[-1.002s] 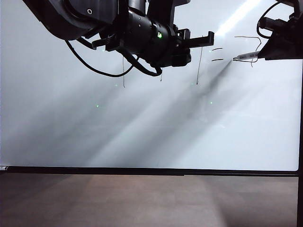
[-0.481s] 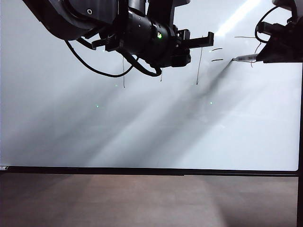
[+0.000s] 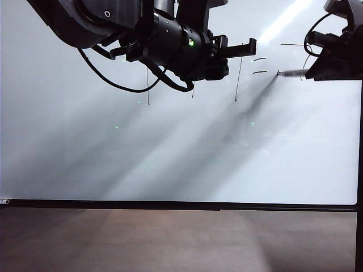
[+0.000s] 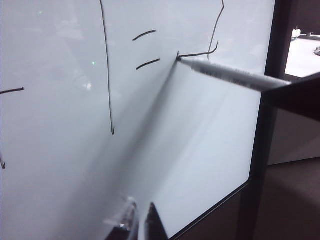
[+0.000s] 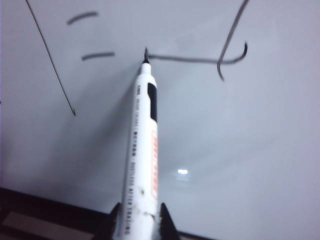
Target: Reach to the right to find the marker pen, pick it up, and write the answer to the math problem on the whiteboard.
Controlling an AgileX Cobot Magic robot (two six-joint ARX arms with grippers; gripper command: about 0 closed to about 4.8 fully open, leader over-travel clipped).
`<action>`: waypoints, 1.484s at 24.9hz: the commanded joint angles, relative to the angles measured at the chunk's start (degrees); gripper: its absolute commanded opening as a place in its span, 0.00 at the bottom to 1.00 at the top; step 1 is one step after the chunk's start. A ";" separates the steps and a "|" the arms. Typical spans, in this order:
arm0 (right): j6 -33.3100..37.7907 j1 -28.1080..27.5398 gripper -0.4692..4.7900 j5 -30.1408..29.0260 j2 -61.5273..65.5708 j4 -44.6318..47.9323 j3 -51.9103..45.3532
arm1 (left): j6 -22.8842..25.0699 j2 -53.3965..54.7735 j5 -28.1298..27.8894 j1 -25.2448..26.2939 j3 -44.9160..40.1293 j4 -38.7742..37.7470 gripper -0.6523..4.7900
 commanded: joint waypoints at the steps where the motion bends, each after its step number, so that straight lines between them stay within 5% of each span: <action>1: 0.04 0.04 0.08 1.38 0.44 -0.81 0.22 | 0.00 -0.17 -0.17 -0.20 0.24 0.42 0.17; 23: 0.04 -0.31 0.08 1.49 4.13 -0.83 0.13 | 0.00 -0.17 -0.17 -0.20 0.24 0.42 0.17; 37: 0.83 -10.47 0.08 -2.16 0.85 -2.73 0.11 | 0.00 -0.17 -0.15 -0.17 0.24 -0.13 0.17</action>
